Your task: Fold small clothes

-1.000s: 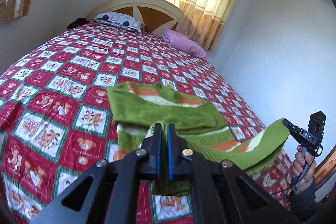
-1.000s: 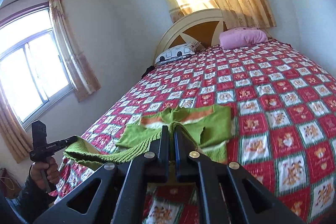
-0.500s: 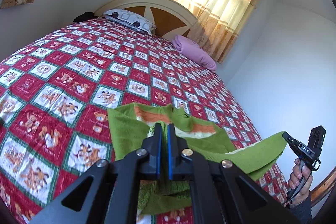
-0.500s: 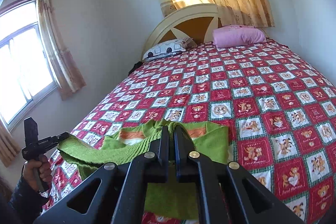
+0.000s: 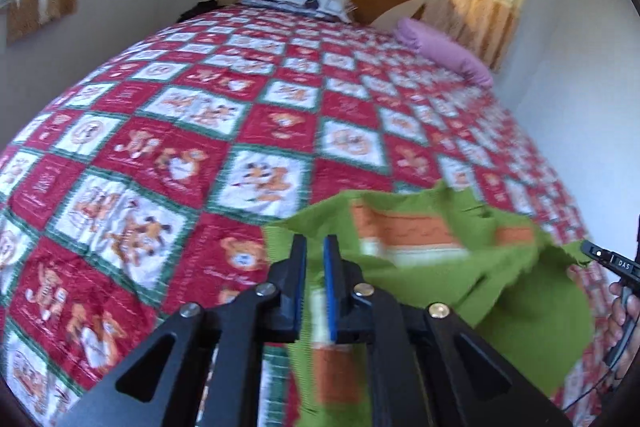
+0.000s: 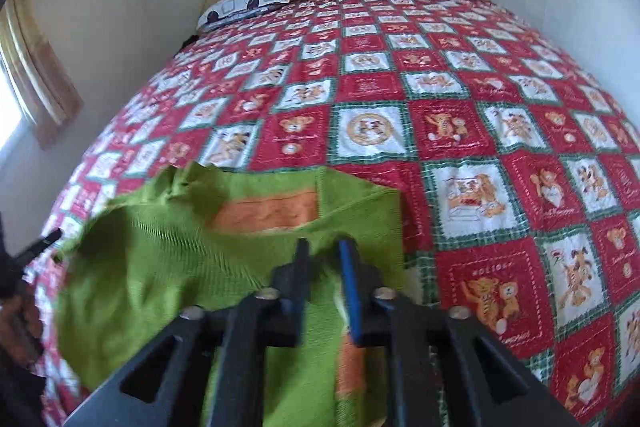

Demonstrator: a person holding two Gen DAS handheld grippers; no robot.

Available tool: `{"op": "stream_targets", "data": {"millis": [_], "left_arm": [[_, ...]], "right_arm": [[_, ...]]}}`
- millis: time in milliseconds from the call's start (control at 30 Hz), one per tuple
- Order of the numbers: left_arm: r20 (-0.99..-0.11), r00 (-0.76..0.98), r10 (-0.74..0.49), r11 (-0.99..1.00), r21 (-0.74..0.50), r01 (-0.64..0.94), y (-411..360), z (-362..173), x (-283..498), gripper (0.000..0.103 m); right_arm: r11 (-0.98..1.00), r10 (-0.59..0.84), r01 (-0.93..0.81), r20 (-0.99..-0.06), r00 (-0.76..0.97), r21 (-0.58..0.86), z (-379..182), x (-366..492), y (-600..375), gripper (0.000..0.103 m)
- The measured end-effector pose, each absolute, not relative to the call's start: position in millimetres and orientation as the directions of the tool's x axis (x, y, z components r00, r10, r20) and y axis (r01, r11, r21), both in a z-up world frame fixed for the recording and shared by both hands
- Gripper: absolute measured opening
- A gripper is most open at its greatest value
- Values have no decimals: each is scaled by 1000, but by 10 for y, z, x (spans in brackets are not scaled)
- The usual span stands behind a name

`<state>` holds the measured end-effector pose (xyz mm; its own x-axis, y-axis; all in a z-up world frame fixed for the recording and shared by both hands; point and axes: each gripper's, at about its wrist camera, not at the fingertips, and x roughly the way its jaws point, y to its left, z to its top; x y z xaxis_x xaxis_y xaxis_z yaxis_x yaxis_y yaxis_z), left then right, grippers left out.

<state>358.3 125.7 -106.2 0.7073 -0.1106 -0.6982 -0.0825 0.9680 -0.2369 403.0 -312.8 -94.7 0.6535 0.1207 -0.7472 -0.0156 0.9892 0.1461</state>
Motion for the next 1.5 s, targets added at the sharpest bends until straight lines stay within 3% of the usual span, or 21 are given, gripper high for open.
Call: {"op": "stream_targets", "data": {"millis": [67, 100, 133, 167, 333, 533, 667, 700, 733, 767, 800, 933, 1100, 1167, 1200, 1233, 1267, 1367, 1433, 1467, 1500], "left_arm": [[-689, 715, -117, 959, -265, -98, 1359, -1070, 3483, 44], [-676, 727, -117, 959, -267, -95, 1394, -1059, 3400, 53], [-665, 741, -94, 967, -238, -90, 1403, -1029, 3279, 69], [-656, 751, -75, 975, -206, -83, 1385, -1014, 3210, 74], [-649, 759, -43, 998, -65, 1, 1130, -975, 3083, 74], [-658, 750, -63, 998, -60, 32, 931, -1012, 3452, 74], [-708, 704, -59, 998, -50, 34, 888, -1155, 3741, 64], [-719, 693, -51, 999, -38, 35, 874, -1192, 3801, 59], [-721, 690, -56, 998, -37, 43, 854, -1213, 3809, 46], [-731, 678, -76, 997, -38, 70, 826, -1250, 3841, 22], [-739, 667, -94, 995, -43, 93, 795, -1277, 3856, 5], [-695, 712, -95, 995, -87, 47, 889, -1208, 3773, 5], [-729, 680, -83, 991, -133, -22, 1072, -1389, 3878, 5], [-747, 662, -67, 992, -121, -35, 1034, -1484, 3909, 11], [-743, 667, -52, 993, -108, -43, 1020, -1466, 3899, 12], [-739, 672, -42, 994, -101, -49, 1010, -1438, 3887, 14], [-733, 679, -35, 994, -99, -55, 1012, -1409, 3863, 26], [-718, 696, 16, 991, -79, -104, 1081, -1354, 3756, 55], [-694, 719, 25, 987, -99, -129, 1158, -1299, 3638, 63], [-680, 733, 35, 984, -103, -142, 1195, -1266, 3557, 70], [-669, 742, 46, 982, -104, -155, 1217, -1249, 3494, 72]], "right_arm": [[990, 129, -43, -722, 680, 137, -934, 3940, -3127, 67], [991, 126, -54, -709, 694, 123, -915, 3874, -3117, 67], [993, 118, -65, -705, 699, 101, -900, 3828, -3094, 67], [994, 110, -77, -705, 701, 79, -896, 3807, -3068, 67], [995, 83, -97, -736, 672, 24, -956, 3873, -3020, 67], [998, 54, -69, -762, 645, 12, -1031, 4160, -3132, 64], [987, 71, -157, -778, 624, -36, -1087, 4340, -2967, 62], [984, 61, -171, -783, 620, -59, -1105, 4368, -2915, 41], [977, 33, -186, -793, 609, -102, -1146, 4430, -2837, 14], [975, 22, -188, -796, 604, -115, -1158, 4461, -2806, 3], [977, 39, -190, -786, 617, -101, -1123, 4473, -2793, 3], [994, 71, -110, -730, 680, -6, -915, 4500, -2984, 2], [997, 15, -75, -816, 577, -34, -1313, 4749, -3026, 3], [995, -12, -72, -806, 591, -68, -1329, 4731, -2998, 15], [992, -49, -61, -792, 608, -108, -1276, 4685, -2964, 35], [990, -64, -58, -785, 617, -127, -1236, 4649, -2947, 46], [988, -58, -72, -770, 636, -134, -1132, 4571, -2887, 53], [979, 35, -176, -763, 645, -104, -887, 4360, -2627, 53], [953, 196, -303, -801, 565, 19, -865, 4231, -2357, 52], [934, 249, -352, -822, 511, 64, -913, 4181, -2212, 47], [919, 263, -387, -843, 469, 72, -986, 4154, -2073, 34]]}}
